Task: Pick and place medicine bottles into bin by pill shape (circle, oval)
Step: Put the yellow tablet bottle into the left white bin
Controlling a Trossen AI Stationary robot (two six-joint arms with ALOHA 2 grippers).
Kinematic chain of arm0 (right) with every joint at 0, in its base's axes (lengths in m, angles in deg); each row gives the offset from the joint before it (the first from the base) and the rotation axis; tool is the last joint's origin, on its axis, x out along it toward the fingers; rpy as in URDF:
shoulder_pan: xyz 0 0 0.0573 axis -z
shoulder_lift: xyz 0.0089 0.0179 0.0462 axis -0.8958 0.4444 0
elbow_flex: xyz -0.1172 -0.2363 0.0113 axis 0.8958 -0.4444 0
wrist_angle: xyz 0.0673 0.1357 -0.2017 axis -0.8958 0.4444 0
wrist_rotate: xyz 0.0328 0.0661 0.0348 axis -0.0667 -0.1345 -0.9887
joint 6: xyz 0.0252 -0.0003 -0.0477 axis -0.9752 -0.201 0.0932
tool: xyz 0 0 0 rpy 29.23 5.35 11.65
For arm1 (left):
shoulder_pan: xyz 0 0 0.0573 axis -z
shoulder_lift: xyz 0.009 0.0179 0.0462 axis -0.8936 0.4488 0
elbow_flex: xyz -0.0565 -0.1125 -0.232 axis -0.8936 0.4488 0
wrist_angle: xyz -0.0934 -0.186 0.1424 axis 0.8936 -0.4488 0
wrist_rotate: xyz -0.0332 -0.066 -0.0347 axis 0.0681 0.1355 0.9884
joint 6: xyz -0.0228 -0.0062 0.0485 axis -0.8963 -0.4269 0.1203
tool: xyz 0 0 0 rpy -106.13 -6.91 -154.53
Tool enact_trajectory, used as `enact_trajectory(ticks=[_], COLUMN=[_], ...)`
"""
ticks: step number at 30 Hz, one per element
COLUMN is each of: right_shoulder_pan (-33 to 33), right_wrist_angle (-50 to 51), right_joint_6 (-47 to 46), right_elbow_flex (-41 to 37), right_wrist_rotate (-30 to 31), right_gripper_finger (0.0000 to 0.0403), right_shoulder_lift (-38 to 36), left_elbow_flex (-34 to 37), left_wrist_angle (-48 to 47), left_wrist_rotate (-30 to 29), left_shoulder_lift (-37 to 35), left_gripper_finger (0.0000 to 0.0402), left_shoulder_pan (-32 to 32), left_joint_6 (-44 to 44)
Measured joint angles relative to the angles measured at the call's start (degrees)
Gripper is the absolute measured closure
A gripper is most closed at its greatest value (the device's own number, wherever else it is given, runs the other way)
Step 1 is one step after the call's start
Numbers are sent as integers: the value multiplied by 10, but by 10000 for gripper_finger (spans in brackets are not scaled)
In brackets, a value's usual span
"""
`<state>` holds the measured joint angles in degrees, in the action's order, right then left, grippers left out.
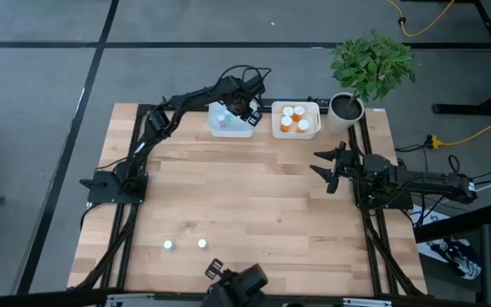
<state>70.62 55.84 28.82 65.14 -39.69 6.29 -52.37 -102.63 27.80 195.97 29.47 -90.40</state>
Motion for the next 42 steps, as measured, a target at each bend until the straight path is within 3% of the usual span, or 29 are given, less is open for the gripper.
enact_trajectory(ticks=[15,26,31,42], right_shoulder_pan=[0,0,0,0], right_wrist_angle=[0,0,0,0], right_joint_6=[0,0,0,0], right_elbow_flex=[0,0,0,0], right_wrist_rotate=[0,0,0,0], right_gripper_finger=[148,148,148,148], right_shoulder_lift=[0,0,0,0], left_elbow_flex=[3,3,3,3], left_wrist_angle=[25,43,52,52], left_wrist_rotate=[-11,13,13,21], left_shoulder_lift=[17,17,17,17], left_gripper_finger=[292,286,285,273], left_shoulder_pan=[-1,-4,-4,-6], left_joint_6=[0,0,55,60])
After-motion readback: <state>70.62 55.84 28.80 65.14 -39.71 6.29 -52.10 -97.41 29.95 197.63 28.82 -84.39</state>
